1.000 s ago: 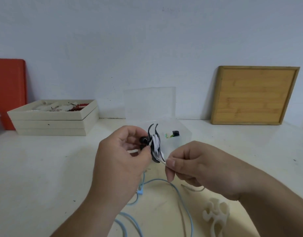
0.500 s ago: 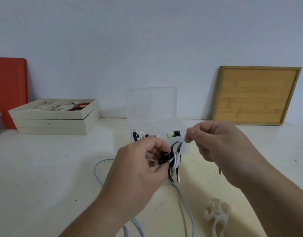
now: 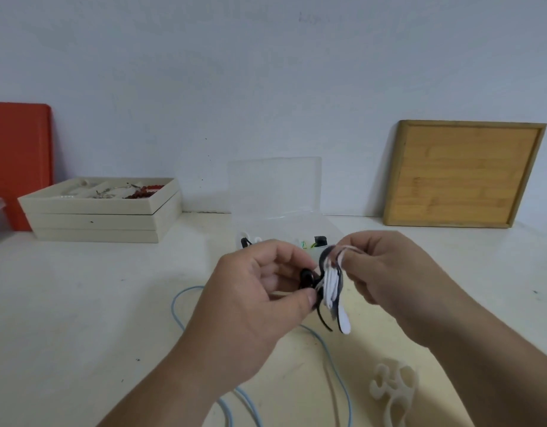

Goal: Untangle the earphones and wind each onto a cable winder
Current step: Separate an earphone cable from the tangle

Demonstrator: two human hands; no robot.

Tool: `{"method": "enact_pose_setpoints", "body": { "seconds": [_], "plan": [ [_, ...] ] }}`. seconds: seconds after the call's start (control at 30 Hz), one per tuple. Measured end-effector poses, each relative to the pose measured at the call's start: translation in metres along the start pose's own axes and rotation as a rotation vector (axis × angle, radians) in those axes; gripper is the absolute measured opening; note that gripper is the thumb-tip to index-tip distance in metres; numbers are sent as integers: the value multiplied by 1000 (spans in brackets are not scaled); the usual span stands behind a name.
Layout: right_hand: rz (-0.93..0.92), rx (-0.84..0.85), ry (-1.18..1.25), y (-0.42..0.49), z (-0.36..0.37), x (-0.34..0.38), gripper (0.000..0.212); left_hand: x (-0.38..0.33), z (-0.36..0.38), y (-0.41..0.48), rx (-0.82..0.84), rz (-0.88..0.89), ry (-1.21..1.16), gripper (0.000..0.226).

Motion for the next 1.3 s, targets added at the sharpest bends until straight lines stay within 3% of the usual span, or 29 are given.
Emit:
{"method": "enact_pose_setpoints", "body": {
  "seconds": [0.2,0.4,0.7,0.9,1.07,1.3],
  "plan": [
    [130,376,-25,-12,35,-8,35,0,-20,1,-312,-29,-7,25],
    [57,463,-65,-17,36,1,29,6,-31,1,-444,-43,191,20],
    [-151,368,-229,-20,31,23,28,4,-19,0,-329,70,572,33],
    [-96,119,-162,-12,12,22,31,9,-12,2,-146,7,317,29],
    [-71,108,-147,-13,11,21,30,7,-5,2,-23,24,220,33],
    [-84,108,-264,-13,12,23,41,8,-2,0,-10,73,249,41]
  ]
}}
Point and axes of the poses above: each hand's wrist, its own y-axis towards the middle knuckle, its own z-axis out of the palm, x = y × z, the point moved 5 cm from there along y, towards the middle knuckle, and after that the axes turned 8 degrees about y, right-handed, at the moved point
